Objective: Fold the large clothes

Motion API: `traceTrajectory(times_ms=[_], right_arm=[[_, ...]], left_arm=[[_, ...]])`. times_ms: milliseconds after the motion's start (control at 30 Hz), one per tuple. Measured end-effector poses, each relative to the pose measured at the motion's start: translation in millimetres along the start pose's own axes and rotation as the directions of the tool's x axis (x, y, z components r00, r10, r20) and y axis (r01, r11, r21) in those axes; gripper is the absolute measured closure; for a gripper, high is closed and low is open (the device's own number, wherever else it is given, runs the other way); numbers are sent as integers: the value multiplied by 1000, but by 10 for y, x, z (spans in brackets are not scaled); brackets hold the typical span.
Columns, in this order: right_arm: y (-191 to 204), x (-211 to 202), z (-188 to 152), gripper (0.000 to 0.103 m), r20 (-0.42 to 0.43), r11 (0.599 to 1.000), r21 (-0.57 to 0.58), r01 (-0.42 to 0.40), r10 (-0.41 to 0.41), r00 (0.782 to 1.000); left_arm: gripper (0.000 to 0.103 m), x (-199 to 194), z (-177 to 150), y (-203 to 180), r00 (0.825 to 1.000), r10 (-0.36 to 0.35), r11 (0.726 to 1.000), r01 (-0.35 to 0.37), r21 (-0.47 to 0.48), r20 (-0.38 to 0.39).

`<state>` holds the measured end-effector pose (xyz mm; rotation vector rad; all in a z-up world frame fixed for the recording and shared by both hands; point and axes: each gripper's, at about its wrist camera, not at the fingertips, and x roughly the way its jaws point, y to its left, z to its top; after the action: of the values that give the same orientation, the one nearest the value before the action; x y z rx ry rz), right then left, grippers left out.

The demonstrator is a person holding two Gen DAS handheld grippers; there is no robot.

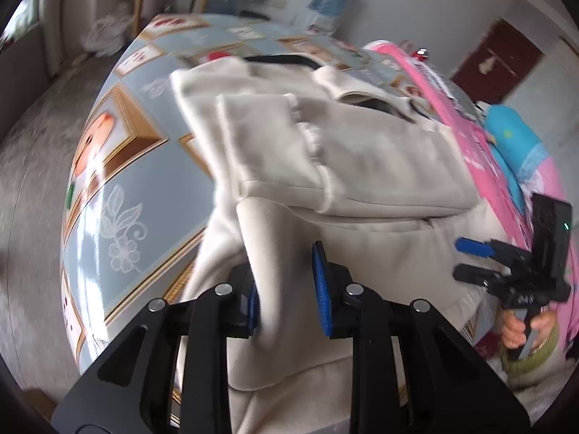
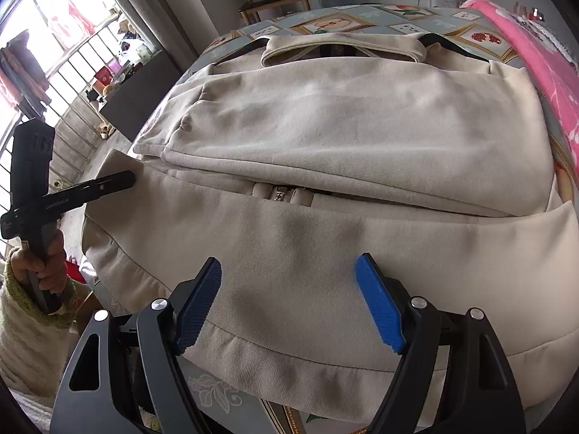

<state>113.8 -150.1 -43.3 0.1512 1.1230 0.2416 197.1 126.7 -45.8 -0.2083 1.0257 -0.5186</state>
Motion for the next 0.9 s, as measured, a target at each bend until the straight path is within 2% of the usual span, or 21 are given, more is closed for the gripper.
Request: traceTrajectory(times_ms=[33,100,167,267,433,500,567,633,700,833,900], right_arm=[[-4,0,-4,28,1,1000,0,-1,1,1000],[-6,4,-5,28,2,1000,-2,-3,3,1000],[-2,8,-5,26,4,1000,-5,-6,6,1000],[13,13,-9,24,4,1000,-11,-4,4,1000],[-38,-66,-38,25,13,1000,12,-11,11,1000],[-128,-162,-72,25,33,999,36,-14,12,999],[-262,-306,-116,25,59,998,65,-17,13,998],[-476,-546,-177,25,109,994,107,10,-21,994],[-698,-752,-218,25,152,988,149,27,-49,987],[-1284,-1058,-220,25,202,959,281,31,-90,975],[-1517,-1081,-173,25,205,945,326,-13,-57,977]], left_arm=[[80,-44,-12,-48,1000,-26,999,26,23,11],[80,-90,-26,-127,999,-28,998,27,64,21],[80,-47,-20,-180,999,47,994,-48,98,7],[78,92,4,-190,984,177,979,-172,111,-32],[82,107,-29,-260,968,251,962,-247,112,-18],[84,114,-60,-344,953,303,945,-299,135,-10],[84,129,-94,-419,935,353,923,-348,163,-2],[85,150,-128,-501,915,403,897,-398,192,8],[84,158,-144,-542,903,430,883,-424,203,15],[85,169,-153,-562,892,451,874,-445,194,15],[85,158,-152,-547,894,448,878,-443,180,11]])
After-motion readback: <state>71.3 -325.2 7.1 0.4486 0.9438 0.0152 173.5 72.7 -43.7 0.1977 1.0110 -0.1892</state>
